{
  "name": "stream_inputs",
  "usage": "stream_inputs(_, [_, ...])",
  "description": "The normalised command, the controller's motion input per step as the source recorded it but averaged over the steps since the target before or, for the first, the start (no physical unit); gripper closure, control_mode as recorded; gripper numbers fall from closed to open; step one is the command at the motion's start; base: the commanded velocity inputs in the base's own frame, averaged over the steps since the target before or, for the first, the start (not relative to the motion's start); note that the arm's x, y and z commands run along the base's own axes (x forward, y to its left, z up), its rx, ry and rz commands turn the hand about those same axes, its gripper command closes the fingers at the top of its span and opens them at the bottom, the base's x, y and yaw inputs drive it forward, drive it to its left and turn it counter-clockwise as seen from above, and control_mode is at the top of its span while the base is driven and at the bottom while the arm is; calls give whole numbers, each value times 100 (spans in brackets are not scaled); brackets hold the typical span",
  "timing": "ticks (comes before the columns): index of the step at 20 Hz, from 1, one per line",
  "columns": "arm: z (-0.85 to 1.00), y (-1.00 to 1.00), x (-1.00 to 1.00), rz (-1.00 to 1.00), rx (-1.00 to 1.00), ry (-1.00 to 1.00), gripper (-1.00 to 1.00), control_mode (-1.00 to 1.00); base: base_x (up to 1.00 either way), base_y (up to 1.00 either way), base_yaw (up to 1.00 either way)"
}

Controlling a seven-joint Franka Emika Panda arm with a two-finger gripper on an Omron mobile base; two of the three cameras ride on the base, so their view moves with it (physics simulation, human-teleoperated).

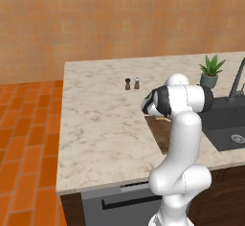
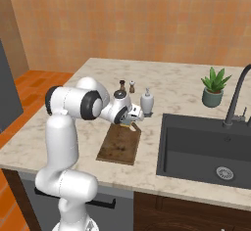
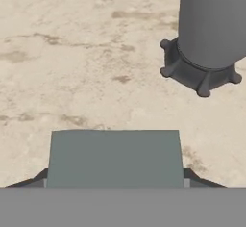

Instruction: Pick up the sponge from the counter and clean the cutting board by briefly scrubbing or pressing down on the cutting board. Once finished, release the sponge.

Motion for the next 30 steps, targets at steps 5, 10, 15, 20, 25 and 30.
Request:
stream_inputs(5, [1,-15,-4,0,0,1,100,-100,0,0,0])
stream_inputs(10, [2,-28,-17,0,0,1,100,-100,0,0,0])
stream_inputs(15, [-3,-24,-12,0,0,0,100,-100,0,0,0])
stream_inputs(20, [-19,-18,-17,0,0,0,100,-100,0,0,0])
stream_inputs(25, [-17,-3,-51,0,0,-6,100,-100,0,0,0])
stream_inputs(30, [-10,0,-71,0,0,-13,100,-100,0,0,0])
